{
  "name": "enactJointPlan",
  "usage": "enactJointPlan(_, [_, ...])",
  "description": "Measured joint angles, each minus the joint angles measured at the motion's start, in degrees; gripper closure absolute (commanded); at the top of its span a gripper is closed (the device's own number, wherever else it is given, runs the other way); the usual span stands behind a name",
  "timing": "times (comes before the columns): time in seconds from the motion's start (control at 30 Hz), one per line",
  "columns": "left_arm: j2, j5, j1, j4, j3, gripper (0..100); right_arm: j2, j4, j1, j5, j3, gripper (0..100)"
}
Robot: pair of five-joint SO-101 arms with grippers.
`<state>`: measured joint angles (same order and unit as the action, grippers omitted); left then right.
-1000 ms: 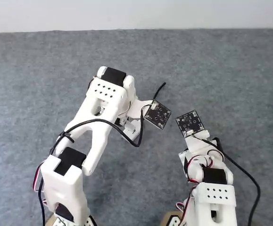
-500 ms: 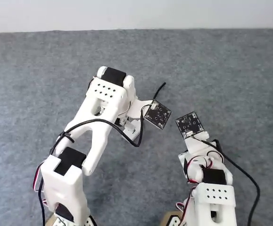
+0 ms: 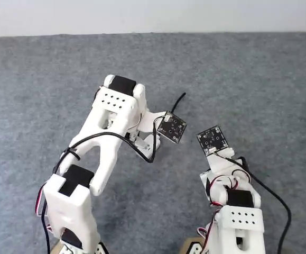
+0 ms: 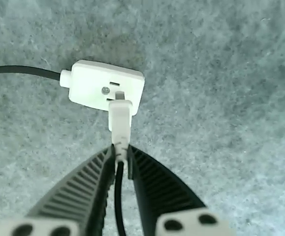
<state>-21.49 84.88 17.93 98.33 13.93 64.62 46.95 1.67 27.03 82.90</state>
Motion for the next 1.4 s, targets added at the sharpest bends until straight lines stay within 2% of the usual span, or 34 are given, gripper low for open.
enactJointPlan(0.4, [0.0, 0.0, 2.7, 0.0, -0.3, 99, 0.0, 0.0, 0.0, 0.0, 0.0, 68.4])
enactJointPlan(1.4, [0.0, 0.0, 1.3, -2.8, -0.3, 99, 0.0, 0.0, 0.0, 0.0, 0.0, 68.4])
